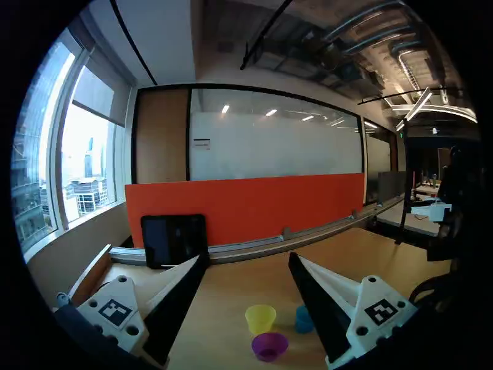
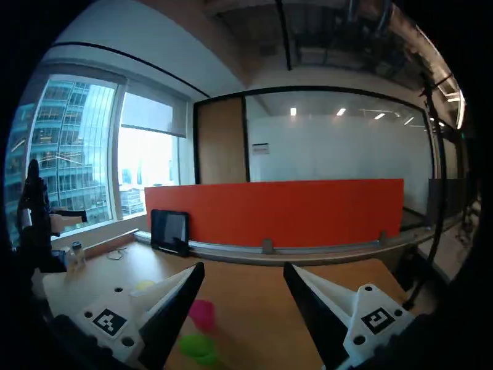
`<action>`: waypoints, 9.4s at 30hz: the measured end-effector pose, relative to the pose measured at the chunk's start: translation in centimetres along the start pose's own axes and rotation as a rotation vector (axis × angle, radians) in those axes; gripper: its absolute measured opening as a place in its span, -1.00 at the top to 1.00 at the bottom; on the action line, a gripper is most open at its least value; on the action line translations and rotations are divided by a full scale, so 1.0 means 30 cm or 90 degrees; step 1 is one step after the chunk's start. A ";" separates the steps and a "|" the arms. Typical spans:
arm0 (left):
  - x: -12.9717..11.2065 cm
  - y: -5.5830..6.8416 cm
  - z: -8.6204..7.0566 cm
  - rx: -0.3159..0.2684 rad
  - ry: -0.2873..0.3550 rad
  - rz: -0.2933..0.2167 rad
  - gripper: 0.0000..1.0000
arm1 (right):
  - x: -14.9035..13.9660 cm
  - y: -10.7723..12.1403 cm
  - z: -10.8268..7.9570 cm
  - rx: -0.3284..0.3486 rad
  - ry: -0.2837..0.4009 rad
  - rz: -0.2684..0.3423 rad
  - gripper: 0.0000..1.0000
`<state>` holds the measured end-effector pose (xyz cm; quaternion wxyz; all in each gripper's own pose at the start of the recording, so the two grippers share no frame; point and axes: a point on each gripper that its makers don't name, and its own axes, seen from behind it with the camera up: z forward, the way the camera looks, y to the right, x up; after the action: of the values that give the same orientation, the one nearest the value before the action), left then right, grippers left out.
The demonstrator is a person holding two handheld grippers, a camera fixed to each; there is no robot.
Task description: Pour water
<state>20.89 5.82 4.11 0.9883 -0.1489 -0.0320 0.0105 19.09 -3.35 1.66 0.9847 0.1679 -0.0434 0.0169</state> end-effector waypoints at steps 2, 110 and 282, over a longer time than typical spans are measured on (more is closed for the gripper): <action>-0.001 0.018 0.003 -0.014 -0.001 -0.001 -0.97 | 0.015 -0.037 -0.007 0.032 0.003 -0.006 -0.99; -0.677 0.384 0.212 -0.300 -0.316 0.125 -0.97 | -0.639 -0.204 0.022 0.272 -0.311 -0.148 -0.99; -0.510 0.476 0.320 -0.271 -0.195 0.075 -0.74 | -0.503 -0.192 0.072 0.234 -0.203 -0.145 -0.86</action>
<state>4.84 21.82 8.14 0.9160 -0.3519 -0.1739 0.0832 4.17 -9.77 0.41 0.9138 0.3484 -0.1754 -0.1132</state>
